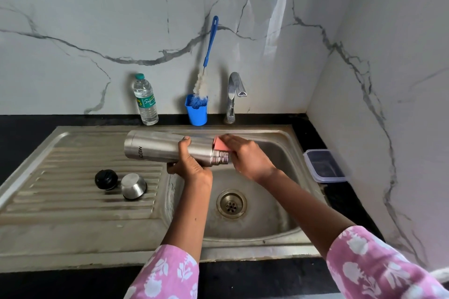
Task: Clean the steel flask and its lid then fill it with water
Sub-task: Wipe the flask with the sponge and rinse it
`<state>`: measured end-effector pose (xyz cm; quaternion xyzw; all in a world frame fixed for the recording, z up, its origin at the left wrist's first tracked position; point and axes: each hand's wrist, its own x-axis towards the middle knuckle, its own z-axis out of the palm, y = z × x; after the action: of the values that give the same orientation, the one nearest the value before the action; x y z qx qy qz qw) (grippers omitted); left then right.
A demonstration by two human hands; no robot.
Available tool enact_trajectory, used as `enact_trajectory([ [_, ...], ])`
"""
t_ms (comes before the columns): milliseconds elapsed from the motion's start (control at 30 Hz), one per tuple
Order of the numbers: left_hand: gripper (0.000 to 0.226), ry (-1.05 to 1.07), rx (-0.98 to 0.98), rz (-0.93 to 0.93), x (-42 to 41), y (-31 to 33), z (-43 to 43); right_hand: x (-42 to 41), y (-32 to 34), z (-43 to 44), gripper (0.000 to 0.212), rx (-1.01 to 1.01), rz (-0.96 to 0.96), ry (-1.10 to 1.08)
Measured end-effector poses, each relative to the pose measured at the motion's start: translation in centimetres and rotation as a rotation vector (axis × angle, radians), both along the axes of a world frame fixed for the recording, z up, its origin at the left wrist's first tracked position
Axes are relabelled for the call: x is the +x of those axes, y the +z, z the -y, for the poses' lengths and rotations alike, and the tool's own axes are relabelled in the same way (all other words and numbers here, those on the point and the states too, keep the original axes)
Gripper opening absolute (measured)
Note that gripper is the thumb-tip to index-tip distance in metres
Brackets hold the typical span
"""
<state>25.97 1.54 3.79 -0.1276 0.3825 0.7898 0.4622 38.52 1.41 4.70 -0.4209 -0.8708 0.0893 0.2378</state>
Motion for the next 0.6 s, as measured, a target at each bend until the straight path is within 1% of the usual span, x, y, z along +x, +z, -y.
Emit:
enact_trajectory([
  [67,0.062,0.036,0.002,-0.046,0.0,0.1,0.1,-0.3,0.5,-0.3,0.045,-0.091,0.035,-0.049],
  [100,0.063,0.061,0.002,-0.051,0.0,-0.1,0.1,-0.4,0.5,0.0,0.048,-0.082,0.069,-0.057],
  [167,0.06,0.094,-0.014,-0.033,-0.1,-0.4,0.2,-0.4,0.1,0.7,0.056,0.029,0.125,-0.011],
  [267,0.063,0.129,-0.043,0.009,-0.3,-0.9,0.3,0.0,-1.1,1.1,0.059,0.171,0.296,0.146],
  [300,0.064,0.132,-0.044,0.026,-0.4,-1.0,0.3,0.1,-1.4,1.1,0.059,0.21,0.311,0.192],
  [367,0.063,0.112,-0.044,0.056,-0.4,-1.1,0.6,0.3,-1.7,1.0,0.063,0.219,0.265,0.214],
  [467,0.06,0.096,-0.041,0.064,-0.3,-1.2,0.7,-0.4,-1.3,1.4,0.061,0.138,0.179,0.102],
  [533,0.058,0.085,-0.032,0.056,-0.1,-1.3,0.8,-1.2,-0.6,1.1,0.057,0.001,0.114,-0.036],
  [600,0.056,0.073,-0.036,0.027,0.0,-1.5,0.9,-1.4,-0.4,0.5,0.052,-0.154,0.112,-0.163],
])
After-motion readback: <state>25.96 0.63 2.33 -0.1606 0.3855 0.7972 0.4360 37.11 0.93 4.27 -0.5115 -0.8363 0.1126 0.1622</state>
